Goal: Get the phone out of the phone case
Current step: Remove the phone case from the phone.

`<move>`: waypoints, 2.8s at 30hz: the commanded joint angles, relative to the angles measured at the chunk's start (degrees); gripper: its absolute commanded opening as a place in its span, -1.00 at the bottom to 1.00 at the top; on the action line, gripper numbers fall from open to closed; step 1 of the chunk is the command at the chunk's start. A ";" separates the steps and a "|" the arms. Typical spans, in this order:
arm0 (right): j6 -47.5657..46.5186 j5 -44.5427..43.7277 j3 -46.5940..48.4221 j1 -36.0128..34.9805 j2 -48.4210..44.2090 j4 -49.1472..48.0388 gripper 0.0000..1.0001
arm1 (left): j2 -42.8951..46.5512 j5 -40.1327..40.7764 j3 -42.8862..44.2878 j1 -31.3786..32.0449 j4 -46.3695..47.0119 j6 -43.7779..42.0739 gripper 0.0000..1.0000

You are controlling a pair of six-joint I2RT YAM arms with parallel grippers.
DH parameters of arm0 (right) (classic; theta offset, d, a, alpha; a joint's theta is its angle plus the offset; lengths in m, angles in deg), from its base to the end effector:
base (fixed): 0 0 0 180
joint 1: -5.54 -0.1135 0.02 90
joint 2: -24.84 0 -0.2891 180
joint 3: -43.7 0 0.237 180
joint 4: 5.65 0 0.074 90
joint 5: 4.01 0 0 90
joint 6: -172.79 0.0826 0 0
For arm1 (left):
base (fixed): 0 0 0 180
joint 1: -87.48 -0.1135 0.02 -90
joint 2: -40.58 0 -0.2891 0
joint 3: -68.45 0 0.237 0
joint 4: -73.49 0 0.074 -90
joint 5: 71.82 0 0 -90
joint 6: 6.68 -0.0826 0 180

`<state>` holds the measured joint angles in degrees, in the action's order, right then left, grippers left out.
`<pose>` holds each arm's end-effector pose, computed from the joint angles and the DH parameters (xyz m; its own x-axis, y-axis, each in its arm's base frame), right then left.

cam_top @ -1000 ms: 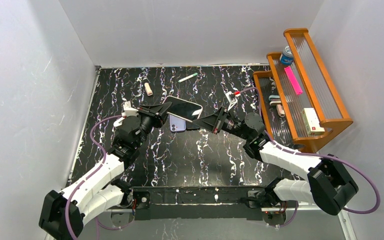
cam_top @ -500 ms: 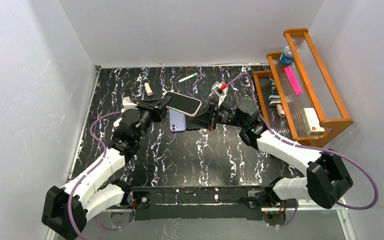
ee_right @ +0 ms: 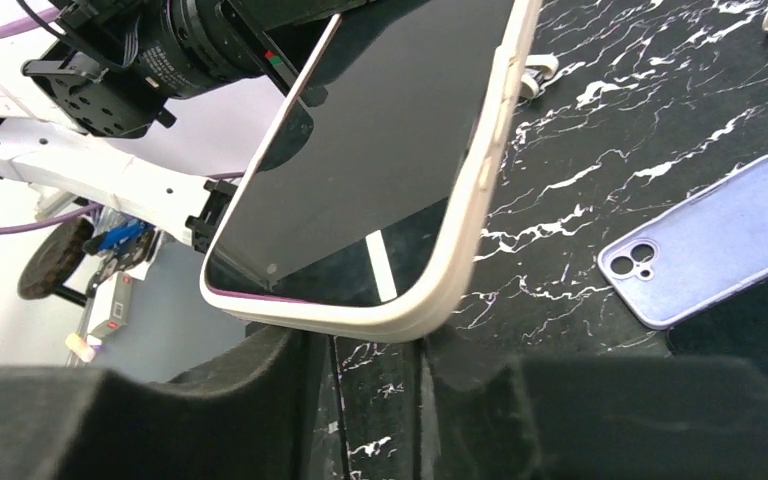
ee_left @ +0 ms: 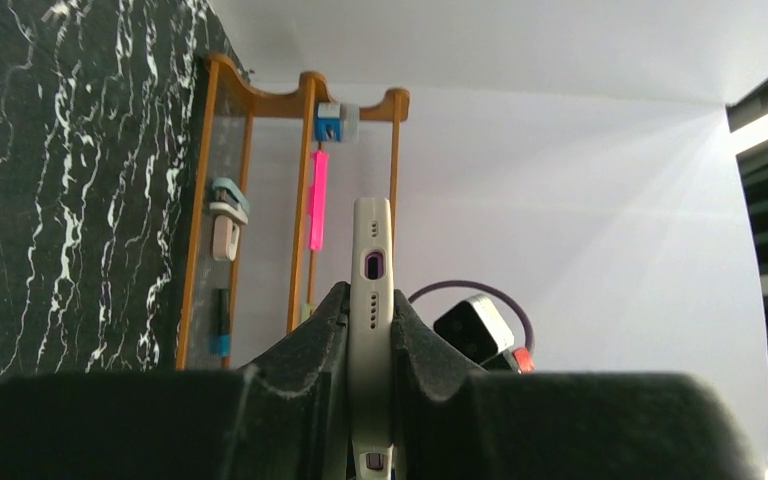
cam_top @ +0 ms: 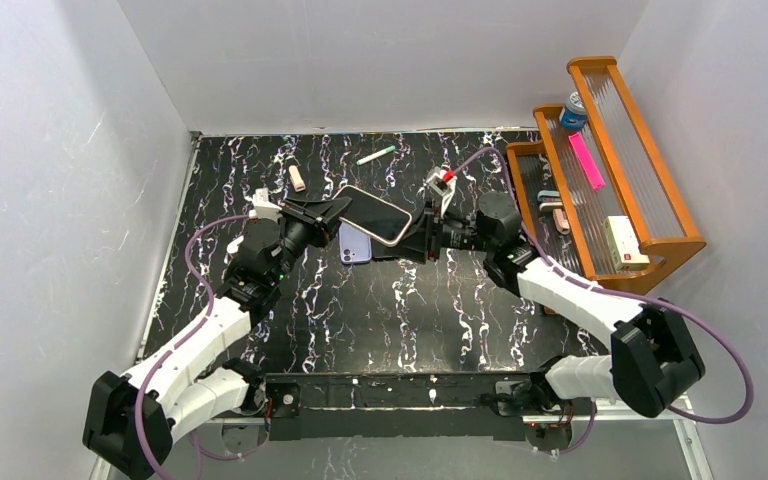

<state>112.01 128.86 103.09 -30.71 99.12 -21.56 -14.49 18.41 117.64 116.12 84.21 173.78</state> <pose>0.2129 0.2258 0.3333 -0.4668 0.1014 -0.8785 -0.8640 0.1597 0.4775 0.2163 -0.1177 0.3395 -0.4764 -0.8792 0.0083 0.0702 -0.0475 -0.9964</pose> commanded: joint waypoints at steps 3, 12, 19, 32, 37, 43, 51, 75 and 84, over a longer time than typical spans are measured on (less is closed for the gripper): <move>10.76 -1.16 -6.56 0.65 -6.50 -12.51 0.08 | 0.43 -3.74 0.06 0.62 6.17 -0.73 -1.00; 17.76 -2.85 -7.93 0.65 -7.93 -20.48 0.21 | 0.49 -3.71 -0.82 0.62 6.24 0.49 -1.00; 21.98 -5.45 -9.03 0.65 -5.66 -27.39 0.13 | 0.39 -4.16 -0.34 0.62 6.08 1.28 -1.00; 17.46 -5.68 -6.60 1.39 -3.17 -25.77 -0.57 | 0.18 -6.69 0.69 0.62 5.37 5.47 -1.00; 9.41 -3.26 -2.67 1.52 -1.15 -19.63 -0.91 | -0.30 -9.08 1.44 0.71 6.81 8.77 -1.00; 2.38 -2.09 3.07 1.49 2.41 -12.56 -0.97 | -0.35 -10.35 2.93 0.88 6.61 7.67 -1.00; 2.12 1.32 2.08 3.86 0.77 -7.15 -0.68 | 1.60 -9.85 4.22 -2.67 2.37 -3.94 -1.00; -24.65 21.24 15.20 8.11 -1.11 35.26 0.77 | -11.77 -46.50 29.32 -10.27 -23.38 -53.56 -1.00; -26.31 21.42 17.84 3.63 3.03 32.68 0.61 | -13.56 -51.66 30.60 -10.22 -20.36 -53.41 -1.00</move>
<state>87.64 148.38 117.32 -25.01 100.83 12.26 -28.58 -27.62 144.81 105.98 60.50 120.75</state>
